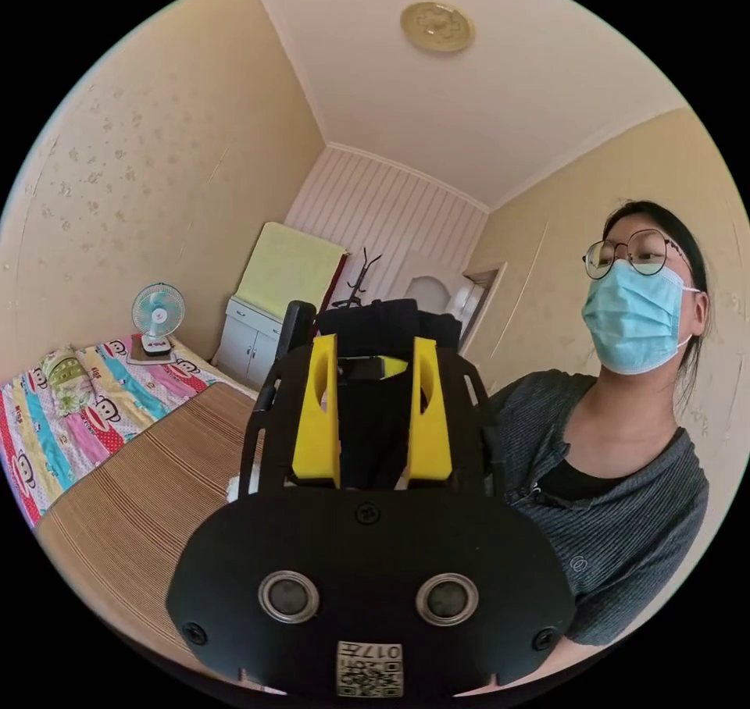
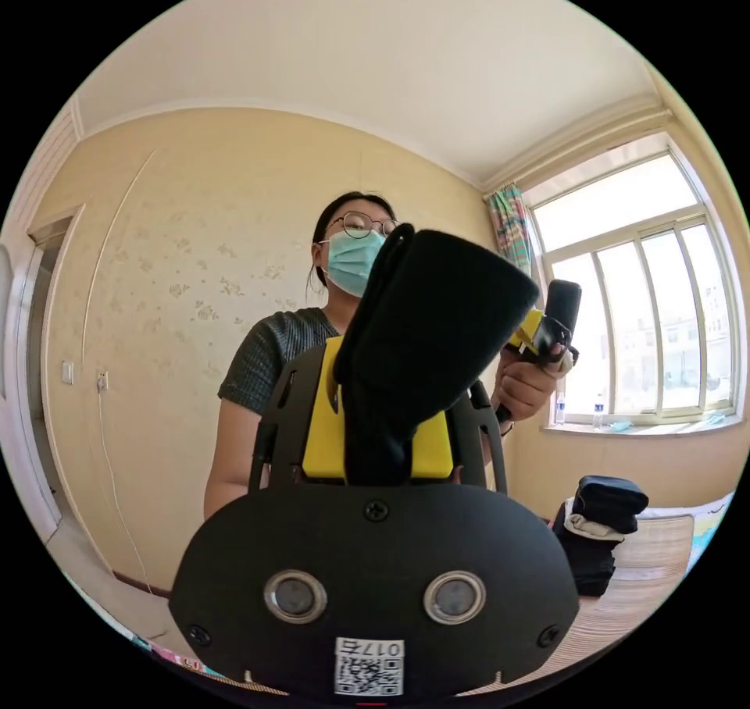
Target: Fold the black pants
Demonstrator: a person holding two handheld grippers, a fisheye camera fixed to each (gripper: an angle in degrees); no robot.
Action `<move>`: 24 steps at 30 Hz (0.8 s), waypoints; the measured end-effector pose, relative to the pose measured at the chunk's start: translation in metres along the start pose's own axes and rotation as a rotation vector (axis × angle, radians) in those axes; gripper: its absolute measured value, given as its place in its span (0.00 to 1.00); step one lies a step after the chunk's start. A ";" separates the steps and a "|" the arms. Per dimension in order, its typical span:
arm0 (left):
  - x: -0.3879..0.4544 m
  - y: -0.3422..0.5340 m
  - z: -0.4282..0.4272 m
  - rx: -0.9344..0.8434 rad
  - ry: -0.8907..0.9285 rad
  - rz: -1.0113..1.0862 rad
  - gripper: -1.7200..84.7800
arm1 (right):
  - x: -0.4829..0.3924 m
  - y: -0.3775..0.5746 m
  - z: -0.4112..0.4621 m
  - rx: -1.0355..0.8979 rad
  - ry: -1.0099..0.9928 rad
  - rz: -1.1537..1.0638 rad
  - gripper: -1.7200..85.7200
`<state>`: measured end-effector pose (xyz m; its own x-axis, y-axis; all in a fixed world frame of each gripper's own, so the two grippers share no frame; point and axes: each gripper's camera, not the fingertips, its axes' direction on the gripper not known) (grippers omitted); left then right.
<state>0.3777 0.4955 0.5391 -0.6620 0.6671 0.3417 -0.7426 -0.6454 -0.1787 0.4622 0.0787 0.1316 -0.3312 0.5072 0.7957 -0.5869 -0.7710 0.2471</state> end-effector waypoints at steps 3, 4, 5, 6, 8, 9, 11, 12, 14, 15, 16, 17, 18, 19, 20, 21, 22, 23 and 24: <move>0.003 0.010 0.015 -0.058 0.018 -0.053 0.20 | 0.009 0.002 0.010 -0.015 0.039 0.031 0.14; 0.004 0.016 0.020 -0.078 0.003 -0.071 0.20 | 0.011 0.002 0.011 -0.017 0.057 0.041 0.14; 0.006 0.019 0.021 -0.085 -0.001 -0.075 0.20 | 0.016 0.002 0.014 -0.022 0.083 0.063 0.14; 0.007 0.024 0.023 -0.094 0.008 -0.084 0.20 | 0.024 0.001 0.018 -0.033 0.087 0.098 0.14; 0.008 0.031 0.024 -0.096 0.036 -0.104 0.18 | 0.043 -0.002 0.026 -0.063 0.088 0.169 0.15; 0.007 0.035 0.025 -0.101 0.046 -0.127 0.17 | 0.054 -0.005 0.033 -0.089 0.107 0.194 0.15; 0.008 0.040 0.027 -0.093 0.026 -0.123 0.10 | 0.068 -0.010 0.039 -0.103 0.136 0.215 0.16; 0.013 0.044 0.023 -0.059 0.034 -0.093 0.09 | 0.075 -0.015 0.038 -0.086 0.185 0.248 0.17; 0.021 0.049 0.012 0.003 0.011 -0.061 0.07 | 0.077 -0.022 0.026 0.008 0.360 0.345 0.18; 0.025 0.053 0.003 0.060 0.002 -0.056 0.07 | 0.068 -0.029 0.024 0.034 0.495 0.372 0.18; 0.027 0.057 -0.008 0.125 -0.027 -0.078 0.07 | 0.060 -0.033 0.026 0.038 0.567 0.365 0.18; 0.028 0.058 -0.013 0.158 -0.045 -0.091 0.07 | 0.039 -0.040 0.035 0.030 0.744 0.336 0.18; 0.034 0.061 -0.021 0.213 -0.086 -0.092 0.07 | 0.015 -0.046 0.048 0.032 0.931 0.316 0.18; 0.045 0.060 -0.026 0.244 -0.143 -0.068 0.07 | 0.004 -0.048 0.056 0.043 1.028 0.318 0.17; 0.052 0.059 -0.027 0.258 -0.182 -0.055 0.07 | -0.017 -0.050 0.073 0.079 1.222 0.336 0.17; 0.069 0.057 -0.029 0.287 -0.278 -0.032 0.07 | -0.034 -0.049 0.095 0.099 1.370 0.345 0.17; 0.086 0.055 -0.027 0.307 -0.377 -0.001 0.07 | -0.040 -0.048 0.108 0.103 1.430 0.343 0.18; 0.095 0.054 -0.026 0.318 -0.427 0.014 0.07 | -0.049 -0.044 0.136 0.097 1.531 0.320 0.19; 0.109 0.053 -0.021 0.338 -0.504 0.042 0.07 | -0.050 -0.036 0.166 0.079 1.594 0.291 0.20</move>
<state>0.2643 0.5418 0.5474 -0.4995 0.4333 0.7502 -0.5886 -0.8051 0.0731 0.6230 0.0172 0.1748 -0.8365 0.1726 -0.5201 -0.3500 -0.8985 0.2648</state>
